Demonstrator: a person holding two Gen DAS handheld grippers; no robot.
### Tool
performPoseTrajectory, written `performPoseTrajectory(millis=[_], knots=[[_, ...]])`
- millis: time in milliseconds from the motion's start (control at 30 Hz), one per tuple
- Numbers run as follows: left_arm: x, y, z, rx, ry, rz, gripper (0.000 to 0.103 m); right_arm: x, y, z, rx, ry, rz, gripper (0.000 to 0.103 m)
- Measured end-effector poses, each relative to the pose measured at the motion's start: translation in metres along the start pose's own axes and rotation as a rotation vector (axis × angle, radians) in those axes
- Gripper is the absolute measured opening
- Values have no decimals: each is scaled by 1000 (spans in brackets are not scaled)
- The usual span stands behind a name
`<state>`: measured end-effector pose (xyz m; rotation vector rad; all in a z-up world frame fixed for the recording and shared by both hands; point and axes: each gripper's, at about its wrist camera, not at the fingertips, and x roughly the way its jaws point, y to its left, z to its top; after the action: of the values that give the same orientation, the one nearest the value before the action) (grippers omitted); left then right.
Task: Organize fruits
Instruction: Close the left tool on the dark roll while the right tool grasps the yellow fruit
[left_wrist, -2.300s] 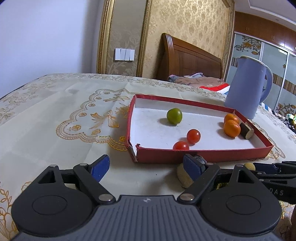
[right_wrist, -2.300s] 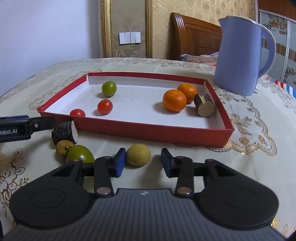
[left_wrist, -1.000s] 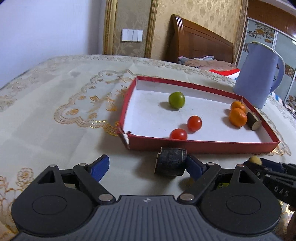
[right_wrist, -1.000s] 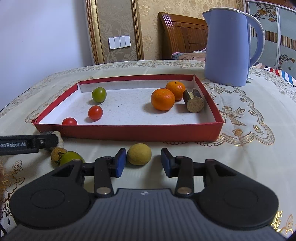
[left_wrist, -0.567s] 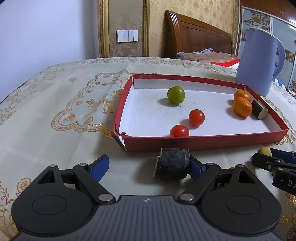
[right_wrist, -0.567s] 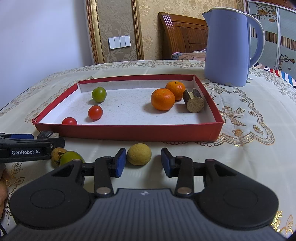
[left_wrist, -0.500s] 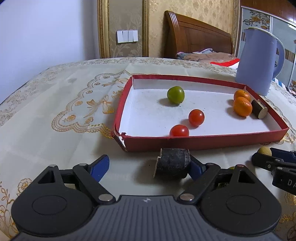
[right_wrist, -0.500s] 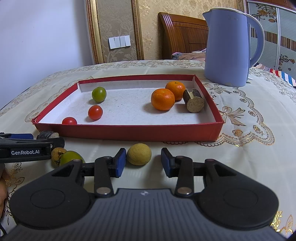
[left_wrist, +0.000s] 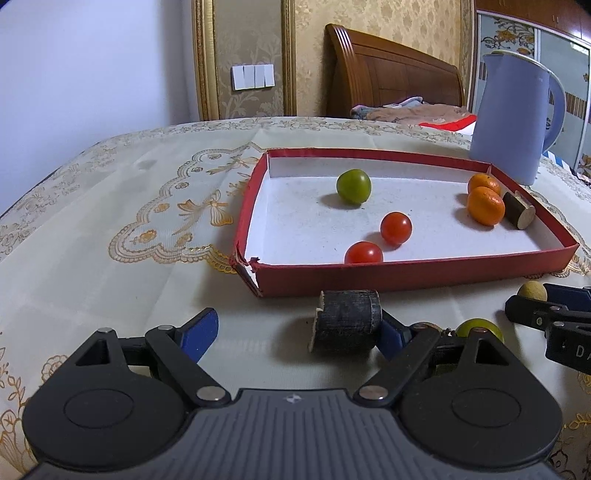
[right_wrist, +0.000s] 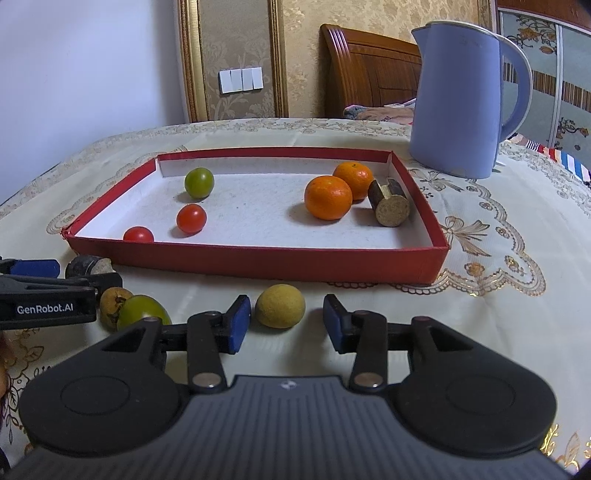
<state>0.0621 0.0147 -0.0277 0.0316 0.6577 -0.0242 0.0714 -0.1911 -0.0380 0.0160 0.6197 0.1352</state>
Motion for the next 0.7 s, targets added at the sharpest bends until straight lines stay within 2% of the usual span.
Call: performPoseTrajectory(millis=[433,533,700], knots=[[-1,2,0,-8,-3,-9,86,0,1,0,-6,0,-4,40],[-3,1,-1,1,-11,-23,79,0,2,0,-6,-1,-4,40],[-7,-3,-3,31,-22,-52,58,0,1,0,-2,-3,0,35]])
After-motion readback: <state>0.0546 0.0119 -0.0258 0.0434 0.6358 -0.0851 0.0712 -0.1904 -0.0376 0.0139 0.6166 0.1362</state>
